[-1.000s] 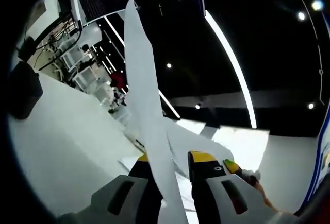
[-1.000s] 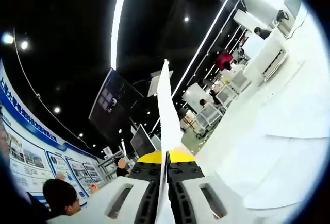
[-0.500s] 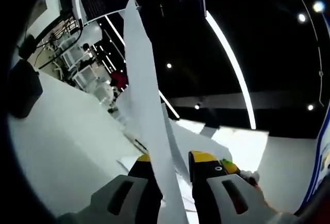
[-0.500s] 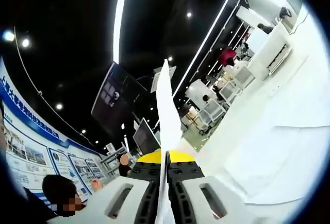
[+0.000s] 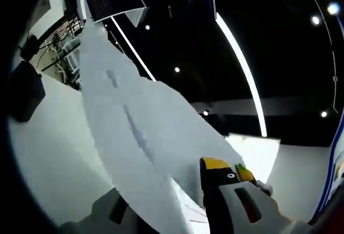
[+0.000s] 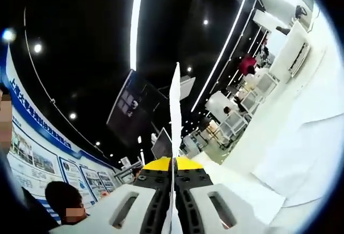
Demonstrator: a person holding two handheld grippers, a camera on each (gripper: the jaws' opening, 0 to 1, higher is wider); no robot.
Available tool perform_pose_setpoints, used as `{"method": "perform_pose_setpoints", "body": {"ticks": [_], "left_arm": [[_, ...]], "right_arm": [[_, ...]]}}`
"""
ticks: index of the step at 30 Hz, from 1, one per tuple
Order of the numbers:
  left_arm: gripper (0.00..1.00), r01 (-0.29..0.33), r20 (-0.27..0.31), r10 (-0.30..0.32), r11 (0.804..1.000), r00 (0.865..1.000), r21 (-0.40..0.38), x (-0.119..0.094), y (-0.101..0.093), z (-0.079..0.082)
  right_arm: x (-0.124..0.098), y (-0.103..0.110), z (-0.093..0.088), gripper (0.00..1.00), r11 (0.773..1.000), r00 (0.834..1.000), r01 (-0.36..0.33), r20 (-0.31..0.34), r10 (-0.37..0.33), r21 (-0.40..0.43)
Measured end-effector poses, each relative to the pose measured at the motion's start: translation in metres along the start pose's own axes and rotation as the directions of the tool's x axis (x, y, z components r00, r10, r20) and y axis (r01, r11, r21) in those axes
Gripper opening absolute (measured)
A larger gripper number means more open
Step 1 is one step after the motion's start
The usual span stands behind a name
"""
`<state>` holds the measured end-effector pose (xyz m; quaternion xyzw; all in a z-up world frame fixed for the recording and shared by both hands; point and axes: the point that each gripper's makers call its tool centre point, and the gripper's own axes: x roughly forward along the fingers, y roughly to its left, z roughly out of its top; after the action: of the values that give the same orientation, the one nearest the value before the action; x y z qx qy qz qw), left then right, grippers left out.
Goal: Organize the stack of printing papers by aligning and flattening the scattered papers on the table
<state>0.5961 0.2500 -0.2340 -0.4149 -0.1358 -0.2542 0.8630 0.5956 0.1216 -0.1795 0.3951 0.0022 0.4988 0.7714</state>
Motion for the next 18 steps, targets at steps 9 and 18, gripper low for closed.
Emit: {"method": "perform_pose_setpoints", "body": {"ticks": [9,18], "left_arm": [[0.27,0.0,0.002,0.0,1.0,1.0,-0.002,0.0,0.001,0.0],[0.27,-0.002,0.004,0.002,1.0,1.0,-0.008,0.0,0.005,0.002]], "right_arm": [[-0.003,0.004,-0.014,0.0,0.998,0.998,0.015,0.055,-0.012,-0.058],[-0.002,0.0,-0.037,0.0,0.998,0.997,0.049,0.056,-0.047,-0.038]]}}
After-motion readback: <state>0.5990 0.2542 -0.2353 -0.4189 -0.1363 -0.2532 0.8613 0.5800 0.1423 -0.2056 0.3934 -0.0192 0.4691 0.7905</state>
